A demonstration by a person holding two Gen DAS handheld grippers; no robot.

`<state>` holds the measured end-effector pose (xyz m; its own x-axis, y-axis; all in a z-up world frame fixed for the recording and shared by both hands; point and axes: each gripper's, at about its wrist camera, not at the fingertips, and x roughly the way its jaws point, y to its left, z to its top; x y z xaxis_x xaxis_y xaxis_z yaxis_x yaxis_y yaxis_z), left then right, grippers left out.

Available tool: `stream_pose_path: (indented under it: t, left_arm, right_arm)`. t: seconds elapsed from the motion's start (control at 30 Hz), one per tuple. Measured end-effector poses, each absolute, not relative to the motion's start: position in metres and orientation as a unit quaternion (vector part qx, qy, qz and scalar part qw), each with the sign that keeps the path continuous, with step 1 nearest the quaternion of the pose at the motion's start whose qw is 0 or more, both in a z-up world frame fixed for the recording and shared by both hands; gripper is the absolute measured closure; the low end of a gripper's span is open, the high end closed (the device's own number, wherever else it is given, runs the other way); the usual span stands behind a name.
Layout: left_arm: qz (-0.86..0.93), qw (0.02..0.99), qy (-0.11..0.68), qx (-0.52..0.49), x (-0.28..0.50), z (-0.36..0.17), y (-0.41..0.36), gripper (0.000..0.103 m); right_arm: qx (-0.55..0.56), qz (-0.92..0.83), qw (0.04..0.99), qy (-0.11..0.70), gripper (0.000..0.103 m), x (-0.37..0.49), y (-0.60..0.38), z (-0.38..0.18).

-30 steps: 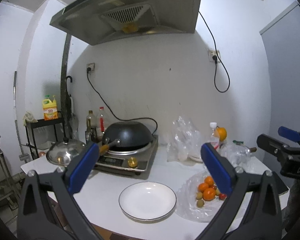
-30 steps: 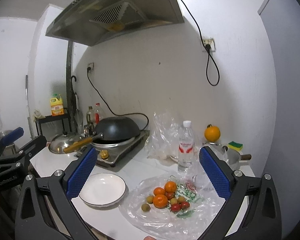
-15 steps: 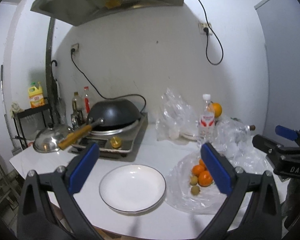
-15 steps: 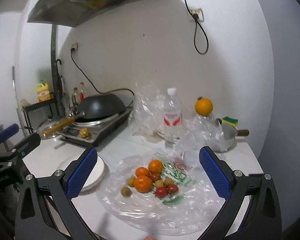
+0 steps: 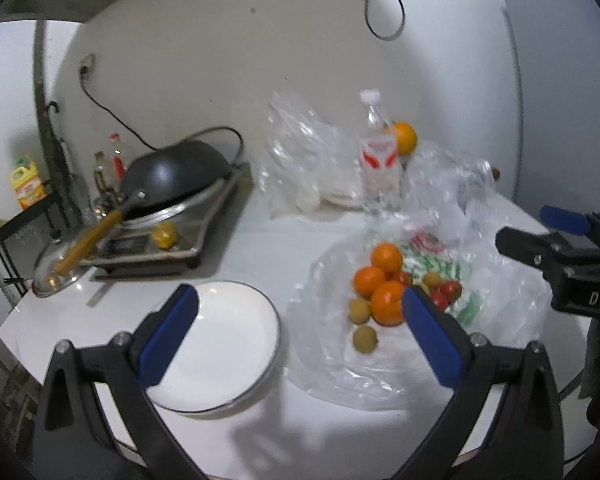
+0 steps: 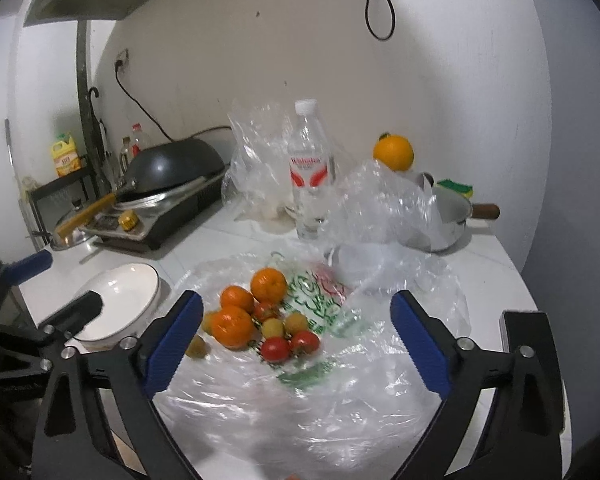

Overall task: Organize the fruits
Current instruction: 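Move both grippers down toward the fruit pile on the plastic bag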

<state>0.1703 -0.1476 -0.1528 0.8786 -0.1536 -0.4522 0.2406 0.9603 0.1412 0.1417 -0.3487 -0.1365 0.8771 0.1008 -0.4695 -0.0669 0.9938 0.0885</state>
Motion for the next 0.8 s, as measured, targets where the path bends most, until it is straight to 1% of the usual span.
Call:
stream_pose_path:
  t: [0.07, 0.2, 0.33, 0.5, 0.53, 0.57, 0.6, 0.63, 0.67, 0.7, 0.73, 0.77, 0.8]
  left_arm:
    - [-0.110, 0.961, 0.233, 0.098, 0.177, -0.160, -0.153, 0.001]
    - [-0.124, 0.955, 0.246, 0.110, 0.190, -0.173, -0.166, 0.001]
    - [-0.138, 0.948, 0.261, 0.118, 0.201, -0.186, -0.175, 0.002]
    - [-0.156, 0.944, 0.268, 0.112, 0.209, -0.192, -0.178, 0.005]
    - [-0.157, 0.943, 0.271, 0.112, 0.210, -0.194, -0.179, 0.006]
    - [-0.159, 0.941, 0.275, 0.113, 0.212, -0.196, -0.180, 0.012]
    - [-0.164, 0.938, 0.283, 0.113, 0.214, -0.199, -0.182, 0.015]
    - [-0.166, 0.936, 0.288, 0.113, 0.216, -0.201, -0.182, 0.016]
    - [-0.167, 0.934, 0.293, 0.115, 0.217, -0.203, -0.183, 0.019]
    - [-0.171, 0.932, 0.297, 0.118, 0.219, -0.206, -0.185, 0.025]
    - [-0.174, 0.930, 0.300, 0.121, 0.220, -0.208, -0.186, 0.028]
    - [-0.178, 0.928, 0.304, 0.123, 0.221, -0.210, -0.187, 0.032]
    - [-0.181, 0.925, 0.310, 0.125, 0.222, -0.213, -0.188, 0.037]
  right_arm:
    - [0.034, 0.046, 0.966, 0.253, 0.013, 0.146, -0.351, -0.142]
    - [0.030, 0.057, 0.961, 0.270, 0.024, 0.154, -0.353, -0.151]
    - [0.023, 0.059, 0.955, 0.288, 0.029, 0.166, -0.352, -0.158]
    - [0.017, 0.061, 0.951, 0.303, 0.034, 0.179, -0.354, -0.163]
    - [0.014, 0.062, 0.950, 0.307, 0.034, 0.182, -0.354, -0.164]
    - [0.010, 0.063, 0.948, 0.313, 0.036, 0.185, -0.353, -0.166]
    - [0.006, 0.064, 0.945, 0.321, 0.041, 0.189, -0.352, -0.169]
    - [0.003, 0.064, 0.942, 0.330, 0.043, 0.194, -0.352, -0.173]
    - [0.001, 0.066, 0.939, 0.337, 0.048, 0.197, -0.352, -0.175]
    - [-0.003, 0.067, 0.937, 0.343, 0.052, 0.201, -0.352, -0.178]
    - [-0.008, 0.069, 0.934, 0.351, 0.054, 0.205, -0.352, -0.181]
    - [-0.011, 0.071, 0.932, 0.354, 0.060, 0.206, -0.351, -0.183]
    - [-0.015, 0.074, 0.930, 0.359, 0.063, 0.208, -0.351, -0.185]
